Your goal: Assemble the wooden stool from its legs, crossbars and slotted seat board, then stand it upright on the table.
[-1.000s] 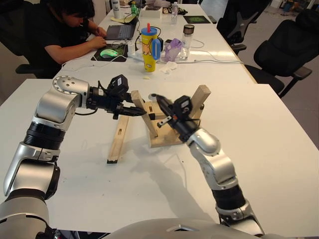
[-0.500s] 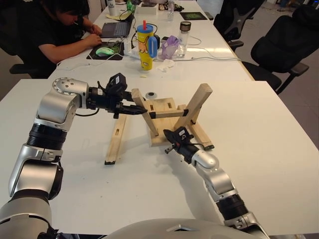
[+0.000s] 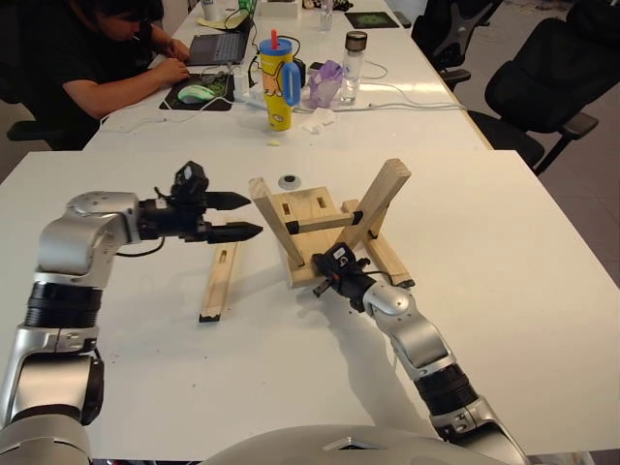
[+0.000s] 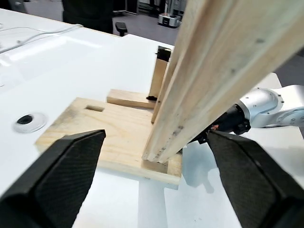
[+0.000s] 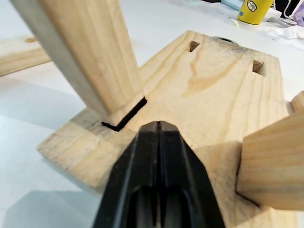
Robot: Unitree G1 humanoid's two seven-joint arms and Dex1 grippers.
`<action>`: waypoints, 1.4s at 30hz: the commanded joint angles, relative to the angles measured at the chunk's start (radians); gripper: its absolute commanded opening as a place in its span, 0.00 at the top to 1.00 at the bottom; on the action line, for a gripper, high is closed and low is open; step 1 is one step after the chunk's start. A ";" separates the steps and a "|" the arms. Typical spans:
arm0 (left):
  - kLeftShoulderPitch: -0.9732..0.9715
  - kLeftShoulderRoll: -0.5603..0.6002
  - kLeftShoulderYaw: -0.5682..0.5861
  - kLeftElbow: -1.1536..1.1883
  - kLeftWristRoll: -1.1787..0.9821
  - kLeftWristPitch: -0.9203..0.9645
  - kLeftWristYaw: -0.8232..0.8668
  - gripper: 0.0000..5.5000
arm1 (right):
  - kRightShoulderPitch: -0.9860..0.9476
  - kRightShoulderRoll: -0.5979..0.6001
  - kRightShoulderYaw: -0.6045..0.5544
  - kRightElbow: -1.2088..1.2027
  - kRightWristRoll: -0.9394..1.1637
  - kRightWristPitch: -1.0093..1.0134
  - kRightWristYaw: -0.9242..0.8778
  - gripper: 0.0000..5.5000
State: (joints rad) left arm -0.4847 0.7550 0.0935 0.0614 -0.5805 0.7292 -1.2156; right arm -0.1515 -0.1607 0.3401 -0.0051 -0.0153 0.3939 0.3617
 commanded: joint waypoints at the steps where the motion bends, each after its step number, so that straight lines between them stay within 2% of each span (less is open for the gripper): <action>1: -0.047 -0.016 0.222 -0.081 -0.247 0.151 0.083 0.34 | 0.081 -0.043 0.015 0.068 -0.027 0.114 0.006 1.00; 3: -0.151 -0.072 0.339 -0.092 -0.434 0.220 0.204 0.40 | 0.084 -0.045 0.013 0.094 -0.029 0.101 0.007 1.00; 5: -0.275 -0.151 0.403 -0.087 -0.525 0.190 0.387 0.47 | 0.077 -0.036 0.011 0.166 -0.029 0.060 0.004 1.00; 7: -0.385 -0.228 0.418 -0.101 -0.561 0.132 0.559 0.50 | 0.069 -0.032 0.018 0.184 -0.029 0.056 0.010 1.00; 10: -0.480 -0.325 0.396 -0.178 -0.646 0.098 0.733 0.50 | 0.063 -0.027 0.033 0.142 -0.031 0.097 0.012 1.00; 13: -0.360 -0.385 0.219 -0.213 -0.545 0.170 0.822 0.50 | 0.062 -0.026 0.034 0.149 -0.033 0.095 0.009 1.00; 15: -0.131 -0.401 -0.024 -0.228 -0.385 0.227 0.890 0.50 | 0.055 -0.024 0.039 0.160 -0.037 0.096 0.011 1.00; 17: 0.100 -0.393 -0.222 -0.208 -0.211 0.190 0.937 0.50 | 0.040 -0.022 0.046 0.178 -0.041 0.104 0.013 1.00; 18: 0.151 -0.393 -0.257 -0.209 -0.149 0.150 0.954 0.50 | 0.026 -0.023 0.051 0.191 -0.044 0.111 0.017 1.00; 20: 0.090 -0.427 -0.205 -0.223 -0.108 0.042 0.968 0.50 | 0.016 -0.025 0.051 0.208 -0.048 0.117 0.016 1.00; 23: -0.178 -0.458 -0.040 -0.217 -0.106 -0.143 0.988 0.50 | 0.019 -0.022 0.048 0.229 -0.047 0.106 0.014 1.00; 26: -0.398 -0.477 0.137 -0.281 -0.288 -0.205 1.006 0.50 | 0.011 -0.020 0.048 0.246 -0.046 0.099 0.015 1.00; 29: -0.479 -0.506 0.232 -0.356 -0.532 -0.185 1.039 0.50 | 0.008 -0.019 0.041 0.252 -0.045 0.096 0.012 1.00; 31: -0.431 -0.504 0.222 -0.386 -0.607 -0.127 1.071 0.50 | 0.009 -0.015 0.036 0.259 -0.042 0.093 0.008 1.00; 33: -0.228 -0.475 0.083 -0.392 -0.539 0.022 1.127 0.50 | 0.006 -0.008 0.037 0.269 -0.040 0.088 0.009 1.00; 35: 0.035 -0.418 -0.141 -0.351 -0.388 0.153 1.178 0.50 | 0.000 -0.005 0.038 0.272 -0.039 0.088 0.010 1.00; 37: 0.203 -0.376 -0.285 -0.321 -0.256 0.158 1.175 0.54 | -0.013 -0.006 0.038 0.280 -0.039 0.087 0.017 1.00; 39: 0.187 -0.421 -0.242 -0.317 -0.199 0.074 1.191 0.58 | -0.024 -0.012 0.044 0.285 -0.037 0.087 0.034 1.00; 42: -0.024 -0.488 -0.077 -0.333 -0.116 -0.184 1.223 0.67 | -0.029 -0.013 0.041 0.298 -0.031 0.079 0.046 1.00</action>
State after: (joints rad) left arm -0.5110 0.2955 -0.0395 -0.3683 -0.8351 0.6311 -0.0731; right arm -0.2711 -0.1379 0.3590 0.1538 -0.0256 0.3490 0.3778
